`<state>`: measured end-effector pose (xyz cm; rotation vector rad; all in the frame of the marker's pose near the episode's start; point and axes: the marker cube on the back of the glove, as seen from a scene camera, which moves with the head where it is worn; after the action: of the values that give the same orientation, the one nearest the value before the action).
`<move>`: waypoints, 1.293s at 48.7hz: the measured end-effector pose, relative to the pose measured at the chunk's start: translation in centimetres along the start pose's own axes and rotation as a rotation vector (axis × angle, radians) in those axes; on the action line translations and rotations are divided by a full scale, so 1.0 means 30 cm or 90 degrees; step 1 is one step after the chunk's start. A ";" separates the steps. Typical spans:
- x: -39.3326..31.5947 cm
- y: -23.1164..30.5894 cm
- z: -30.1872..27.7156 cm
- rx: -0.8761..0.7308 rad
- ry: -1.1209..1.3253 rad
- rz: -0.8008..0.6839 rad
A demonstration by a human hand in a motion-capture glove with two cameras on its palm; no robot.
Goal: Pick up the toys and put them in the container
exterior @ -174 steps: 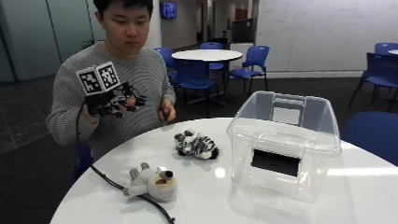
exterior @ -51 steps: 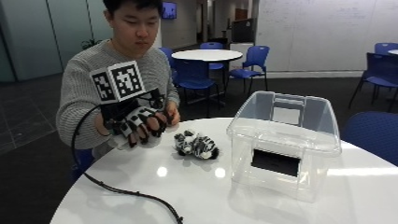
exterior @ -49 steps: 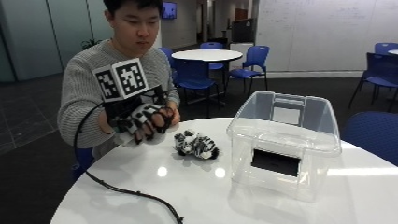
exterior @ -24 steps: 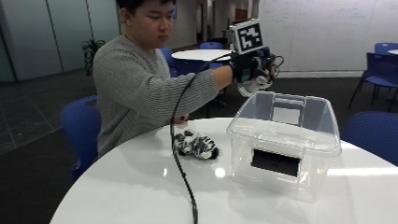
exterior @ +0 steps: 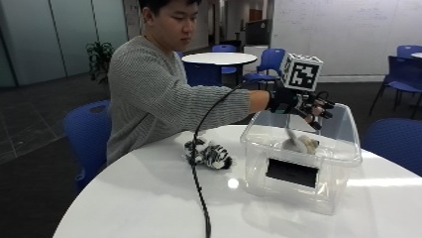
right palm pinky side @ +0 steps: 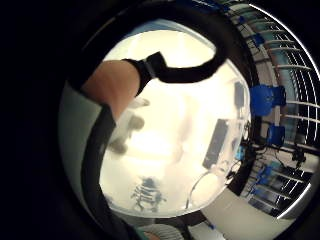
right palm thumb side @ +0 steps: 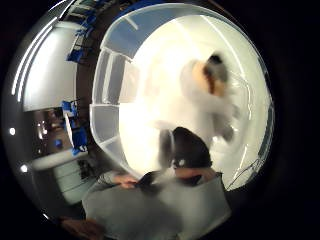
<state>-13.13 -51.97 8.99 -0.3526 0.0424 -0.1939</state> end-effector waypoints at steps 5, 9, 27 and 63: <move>-0.034 0.002 0.012 -0.006 -0.028 0.012; -0.028 0.021 0.002 0.003 -0.023 0.010; 0.070 0.599 -0.077 0.067 -0.141 -0.082; -0.030 0.901 0.640 -0.042 -0.040 0.112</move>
<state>-7.68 -20.41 17.62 -0.4181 0.0184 -0.0074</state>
